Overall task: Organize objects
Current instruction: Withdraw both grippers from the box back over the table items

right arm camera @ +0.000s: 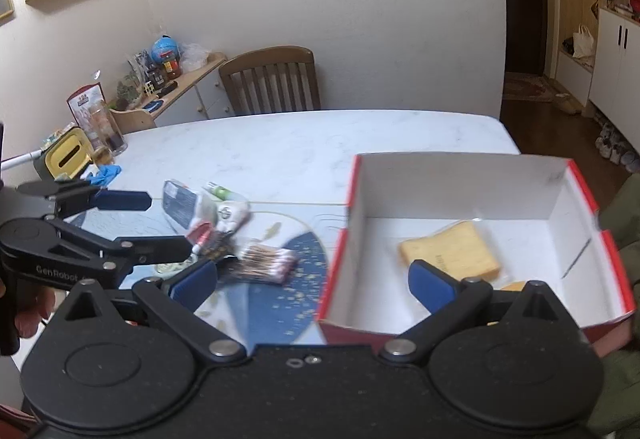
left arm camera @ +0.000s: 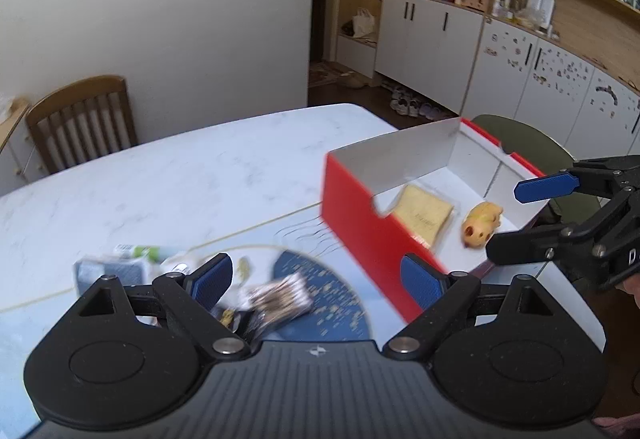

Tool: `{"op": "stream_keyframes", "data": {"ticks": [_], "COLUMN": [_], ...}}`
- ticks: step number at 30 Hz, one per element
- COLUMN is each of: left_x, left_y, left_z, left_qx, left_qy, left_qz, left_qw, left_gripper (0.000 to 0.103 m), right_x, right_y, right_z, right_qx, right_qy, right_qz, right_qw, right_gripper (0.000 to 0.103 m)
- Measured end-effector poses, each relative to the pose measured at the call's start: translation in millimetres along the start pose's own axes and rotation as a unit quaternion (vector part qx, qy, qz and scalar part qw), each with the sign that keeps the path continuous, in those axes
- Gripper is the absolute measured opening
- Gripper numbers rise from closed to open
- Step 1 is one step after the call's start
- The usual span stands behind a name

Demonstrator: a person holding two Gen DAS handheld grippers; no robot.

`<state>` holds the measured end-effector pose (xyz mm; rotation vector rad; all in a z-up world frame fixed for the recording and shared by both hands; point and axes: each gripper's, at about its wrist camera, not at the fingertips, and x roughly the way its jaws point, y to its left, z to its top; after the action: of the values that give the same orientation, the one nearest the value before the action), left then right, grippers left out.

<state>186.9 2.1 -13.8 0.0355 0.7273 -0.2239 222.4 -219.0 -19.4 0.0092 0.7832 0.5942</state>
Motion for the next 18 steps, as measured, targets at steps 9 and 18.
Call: {"op": "stream_keyframes", "data": {"ticks": [9, 18], "left_x": [-21, -26], "left_y": [52, 88], "left_z": [-38, -74], "left_qx": [-0.03, -0.035], "left_qy": [-0.004, 0.002], "left_qz": [-0.002, -0.01], "left_qw": [0.9995, 0.9993], "left_gripper": [0.1, 0.102], "right_x": [23, 42], "right_y": [44, 74], "right_z": [-13, -22], "right_qx": [-0.005, -0.006], "right_qy": [0.007, 0.017], "right_qz": [-0.007, -0.023], "right_qw": [1.0, 1.0], "right_gripper": [0.102, 0.102]}}
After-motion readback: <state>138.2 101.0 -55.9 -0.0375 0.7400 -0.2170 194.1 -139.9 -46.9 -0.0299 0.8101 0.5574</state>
